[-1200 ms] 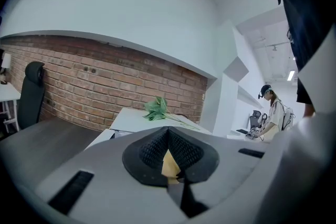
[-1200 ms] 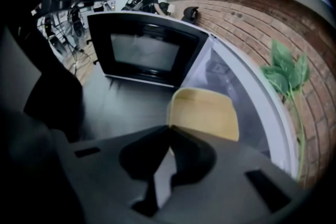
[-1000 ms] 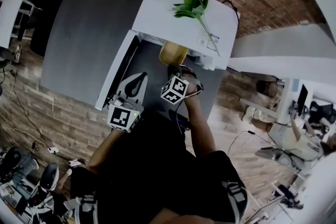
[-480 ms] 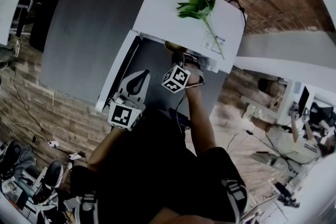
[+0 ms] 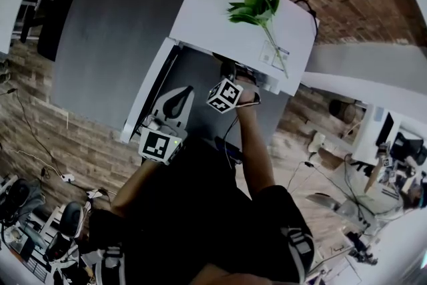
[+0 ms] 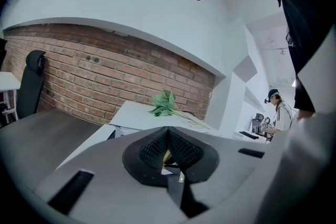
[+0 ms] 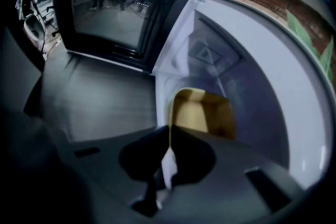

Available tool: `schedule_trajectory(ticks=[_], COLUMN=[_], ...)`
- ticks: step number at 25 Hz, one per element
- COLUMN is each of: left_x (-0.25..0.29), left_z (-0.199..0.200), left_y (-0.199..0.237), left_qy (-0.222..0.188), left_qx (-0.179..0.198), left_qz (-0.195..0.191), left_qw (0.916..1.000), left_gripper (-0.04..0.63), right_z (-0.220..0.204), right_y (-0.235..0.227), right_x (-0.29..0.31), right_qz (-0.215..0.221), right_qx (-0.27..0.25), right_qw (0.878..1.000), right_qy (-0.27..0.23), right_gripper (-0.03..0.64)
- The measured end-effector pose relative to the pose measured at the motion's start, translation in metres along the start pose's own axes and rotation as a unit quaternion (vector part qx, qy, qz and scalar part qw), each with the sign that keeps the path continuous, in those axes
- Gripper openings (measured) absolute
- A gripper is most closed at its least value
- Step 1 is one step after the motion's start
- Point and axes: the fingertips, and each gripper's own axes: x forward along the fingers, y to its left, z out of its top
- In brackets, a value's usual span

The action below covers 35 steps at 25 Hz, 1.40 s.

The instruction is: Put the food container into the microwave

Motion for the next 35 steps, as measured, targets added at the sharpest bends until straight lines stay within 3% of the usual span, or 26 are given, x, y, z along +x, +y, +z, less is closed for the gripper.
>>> schedule_trajectory(ticks=[20,35], left_x=[-0.002,0.0], left_z=[-0.008,-0.008], left_y=[0.005,0.004], left_qy=[0.013,0.01], left_qx=[-0.016,-0.016], left_qz=[0.007,0.003], left_qw=[0.9998,0.9998], left_gripper=[0.035,0.035], right_z=[-0.006,0.001], right_y=[0.007,-0.004], right_x=[0.017,0.011], right_qz=[-0.001,-0.029], right_qx=[-0.011,0.002], right_qw=[1.0,1.0], right_qy=[0.009,-0.006], right_gripper=[0.037,0.038])
